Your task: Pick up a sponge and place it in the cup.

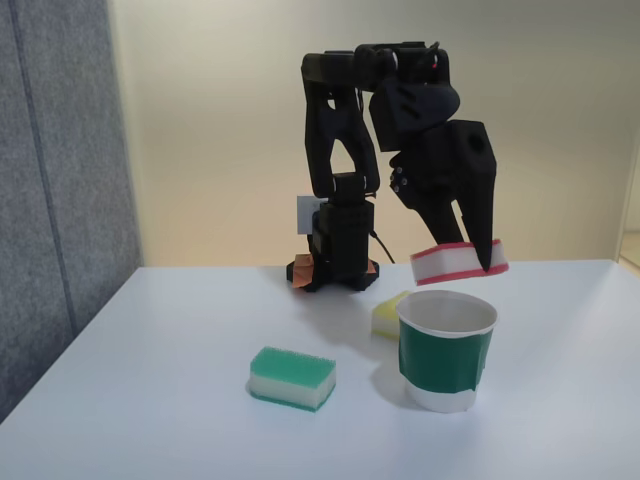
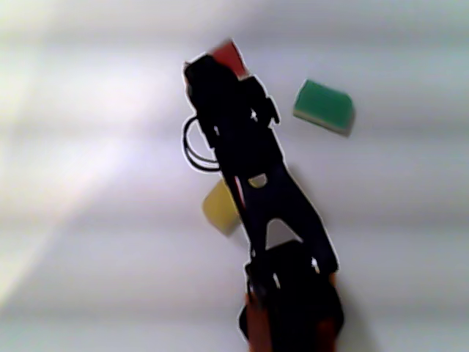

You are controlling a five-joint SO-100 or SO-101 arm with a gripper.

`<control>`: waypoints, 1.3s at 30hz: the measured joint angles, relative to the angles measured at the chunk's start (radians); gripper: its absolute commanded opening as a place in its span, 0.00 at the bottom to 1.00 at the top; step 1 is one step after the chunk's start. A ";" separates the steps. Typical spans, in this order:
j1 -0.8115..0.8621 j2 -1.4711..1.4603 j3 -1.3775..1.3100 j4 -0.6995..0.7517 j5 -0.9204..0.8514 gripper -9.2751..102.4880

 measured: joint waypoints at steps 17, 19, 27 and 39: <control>0.012 -0.054 -0.075 -0.018 -0.008 0.33; 0.015 -0.054 -0.086 -0.018 -0.005 0.32; 0.064 0.040 -0.084 0.023 -0.020 0.14; 0.225 0.351 0.074 0.074 0.137 0.08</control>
